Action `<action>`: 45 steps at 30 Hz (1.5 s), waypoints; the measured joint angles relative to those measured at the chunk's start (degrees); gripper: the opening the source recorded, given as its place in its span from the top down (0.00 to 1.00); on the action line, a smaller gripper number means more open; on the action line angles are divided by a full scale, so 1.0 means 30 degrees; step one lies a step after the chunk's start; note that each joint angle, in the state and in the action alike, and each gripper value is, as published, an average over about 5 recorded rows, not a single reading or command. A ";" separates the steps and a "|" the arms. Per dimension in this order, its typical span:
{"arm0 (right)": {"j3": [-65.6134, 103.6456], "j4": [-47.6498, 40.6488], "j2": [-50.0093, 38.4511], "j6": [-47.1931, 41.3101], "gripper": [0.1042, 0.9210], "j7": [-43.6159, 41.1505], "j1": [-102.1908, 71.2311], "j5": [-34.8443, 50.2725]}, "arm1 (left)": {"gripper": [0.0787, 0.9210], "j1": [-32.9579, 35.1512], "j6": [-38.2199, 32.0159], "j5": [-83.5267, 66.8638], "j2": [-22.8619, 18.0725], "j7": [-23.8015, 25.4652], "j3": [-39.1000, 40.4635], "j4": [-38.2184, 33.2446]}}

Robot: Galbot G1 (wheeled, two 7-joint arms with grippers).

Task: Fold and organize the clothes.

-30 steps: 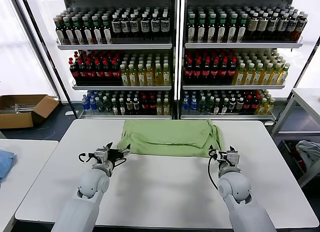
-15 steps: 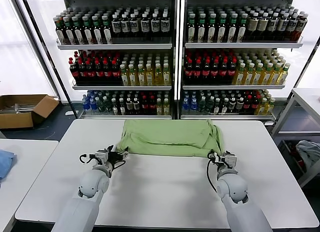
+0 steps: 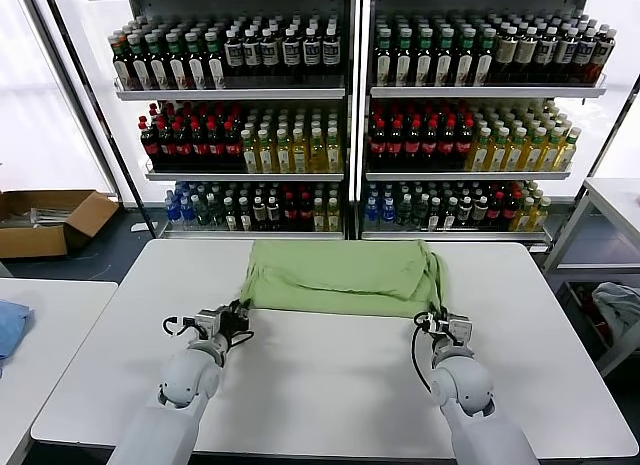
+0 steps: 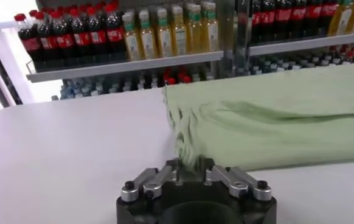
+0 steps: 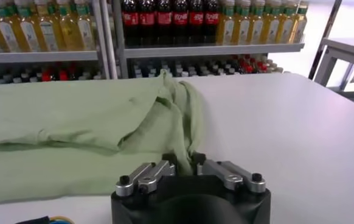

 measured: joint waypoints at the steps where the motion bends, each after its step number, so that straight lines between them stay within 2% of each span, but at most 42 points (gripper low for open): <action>1: -0.0016 0.0084 0.0024 -0.0009 0.97 0.0010 -0.0073 -0.0030 | 0.89 0.0047 -0.0025 0.0026 -0.0007 0.0017 -0.0007 -0.0030; 5: -0.0048 0.0496 0.0076 -0.0075 0.97 0.0067 -0.0413 -0.0138 | 0.98 0.0244 -0.0140 0.0086 0.0016 0.0093 -0.0092 -0.0178; 13: -0.0005 0.2116 0.0008 -0.0424 0.97 0.0369 -0.1425 -0.0223 | 0.99 0.0968 -0.0423 0.0287 0.0316 0.0070 -0.0414 -0.0944; 20: 0.0263 0.4600 0.0105 -0.0547 0.97 0.0883 -0.2913 -0.0581 | 0.99 0.2528 -0.0536 0.0280 0.0805 -0.0198 -0.0931 -0.3057; 32: 0.0264 0.9272 -0.0379 -0.0549 0.97 0.1560 -0.8069 -0.2400 | 0.99 0.8545 -0.0915 0.0113 0.1666 -0.0971 -0.2334 -0.8703; 39: 0.0574 1.0487 -0.0763 -0.0330 0.96 0.1710 -1.0792 -0.3185 | 0.99 1.2286 -0.1246 0.0449 0.1848 -0.1282 -0.2950 -1.1010; 45: 0.0467 1.1032 -0.0830 -0.0214 0.79 0.1800 -1.2318 -0.3627 | 0.97 1.4493 -0.1257 0.0804 0.1491 -0.1502 -0.2952 -1.2188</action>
